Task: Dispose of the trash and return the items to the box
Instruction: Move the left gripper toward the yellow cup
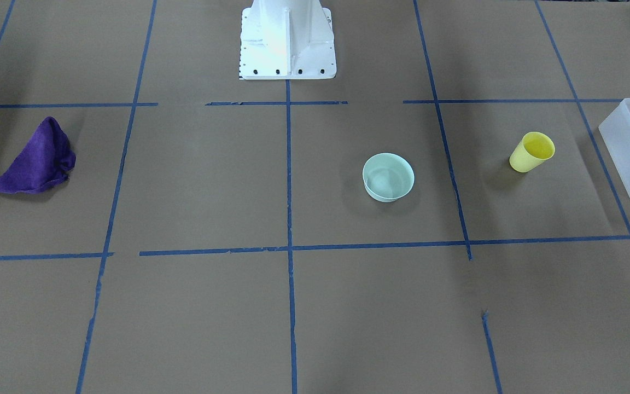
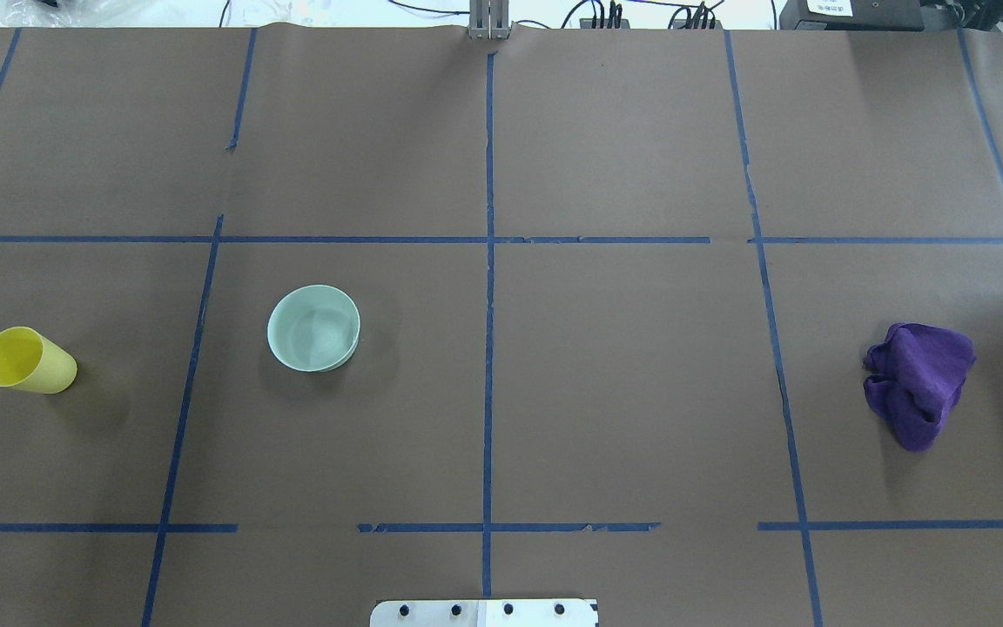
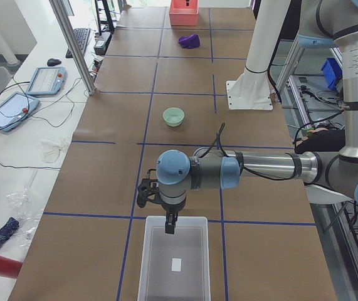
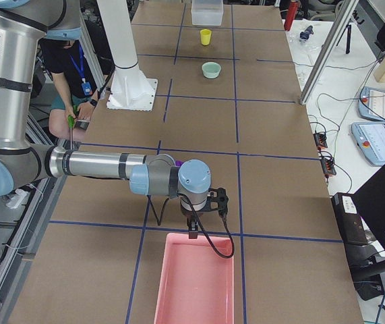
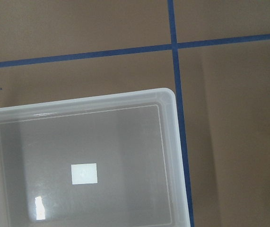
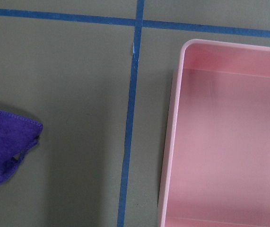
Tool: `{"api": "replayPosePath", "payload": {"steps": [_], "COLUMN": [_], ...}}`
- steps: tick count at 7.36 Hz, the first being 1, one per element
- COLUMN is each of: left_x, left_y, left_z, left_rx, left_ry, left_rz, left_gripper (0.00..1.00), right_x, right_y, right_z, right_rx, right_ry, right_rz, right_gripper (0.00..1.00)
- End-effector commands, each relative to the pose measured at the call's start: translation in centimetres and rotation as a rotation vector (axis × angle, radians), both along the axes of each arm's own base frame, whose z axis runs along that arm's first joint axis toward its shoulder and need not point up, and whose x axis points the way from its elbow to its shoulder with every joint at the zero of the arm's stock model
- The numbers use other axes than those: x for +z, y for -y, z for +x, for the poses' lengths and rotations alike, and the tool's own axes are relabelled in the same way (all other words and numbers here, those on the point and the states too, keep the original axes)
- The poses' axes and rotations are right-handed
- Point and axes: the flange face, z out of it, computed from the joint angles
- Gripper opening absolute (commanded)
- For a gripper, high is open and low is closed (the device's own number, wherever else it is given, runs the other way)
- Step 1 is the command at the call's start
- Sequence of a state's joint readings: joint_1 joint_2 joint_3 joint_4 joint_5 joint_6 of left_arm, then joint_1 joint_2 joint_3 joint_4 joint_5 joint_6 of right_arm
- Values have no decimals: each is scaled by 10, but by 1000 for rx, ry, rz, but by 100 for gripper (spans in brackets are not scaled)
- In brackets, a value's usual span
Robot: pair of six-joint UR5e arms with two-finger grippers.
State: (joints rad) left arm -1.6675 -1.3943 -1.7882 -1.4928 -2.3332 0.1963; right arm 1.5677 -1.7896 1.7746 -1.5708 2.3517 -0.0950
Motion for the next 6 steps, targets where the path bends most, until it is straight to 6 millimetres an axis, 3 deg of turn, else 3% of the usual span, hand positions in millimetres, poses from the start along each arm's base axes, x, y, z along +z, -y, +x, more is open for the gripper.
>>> {"api": "replayPosePath", "payload": {"steps": [1, 4, 5, 6], "left_x": [-6, -14, -22, -34], "left_y": [4, 12, 19, 28], "left_z": [0, 0, 11, 29], "left_rx": [1, 4, 31, 71], "left_ry": [4, 15, 19, 19], "left_rz": [38, 137, 208, 313], "left_gripper": [100, 100, 100, 100], "right_x": [-3, -2, -5, -23], "right_y": [1, 1, 4, 18], "right_z": [0, -1, -5, -6], "right_rx": [1, 1, -4, -3], "right_ry": [0, 0, 1, 4], "right_rz": [5, -1, 2, 63], "right_gripper": [100, 100, 100, 100]}}
